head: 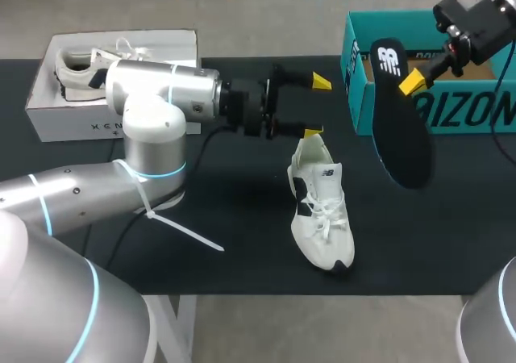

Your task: Take the shoe out of the shoebox, open the shoe tongue, remove and reinsert the insole, then place the shoe into the shoebox

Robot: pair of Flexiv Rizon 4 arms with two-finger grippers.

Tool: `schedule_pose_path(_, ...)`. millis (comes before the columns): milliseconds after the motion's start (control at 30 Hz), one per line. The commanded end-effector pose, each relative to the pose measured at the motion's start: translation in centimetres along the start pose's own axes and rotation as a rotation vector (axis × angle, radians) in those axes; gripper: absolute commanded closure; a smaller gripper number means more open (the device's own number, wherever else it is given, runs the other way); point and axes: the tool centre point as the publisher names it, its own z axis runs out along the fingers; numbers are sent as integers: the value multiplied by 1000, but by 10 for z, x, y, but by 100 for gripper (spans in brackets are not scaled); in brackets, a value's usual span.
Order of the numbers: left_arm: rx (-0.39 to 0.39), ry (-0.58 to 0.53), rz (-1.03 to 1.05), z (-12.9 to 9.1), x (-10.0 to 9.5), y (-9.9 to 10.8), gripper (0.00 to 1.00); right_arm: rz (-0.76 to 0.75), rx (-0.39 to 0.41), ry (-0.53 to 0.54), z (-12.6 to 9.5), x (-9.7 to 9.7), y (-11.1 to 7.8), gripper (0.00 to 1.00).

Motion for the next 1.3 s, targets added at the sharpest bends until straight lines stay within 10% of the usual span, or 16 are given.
schedule_pose_path(33,-6,-1,15,-1,-1,-6,0,18,61,-11,9,-11,21,100)
schedule_pose_path(433,-39,-13,87,-12,-10,-33,0,49,99,2,32,-40,59,100)
schedule_pose_path(1133,-98,22,150,13,-12,-16,0,-8,133,87,68,-17,87,100)
schedule_pose_path(1167,-104,19,153,13,-12,-16,37,-7,132,87,67,-17,87,100)
schedule_pose_path(1200,-106,19,153,13,-12,-16,53,-7,132,87,67,-18,86,100)
schedule_pose_path(1300,-108,17,155,13,-12,-16,62,-3,129,89,66,-19,85,100)
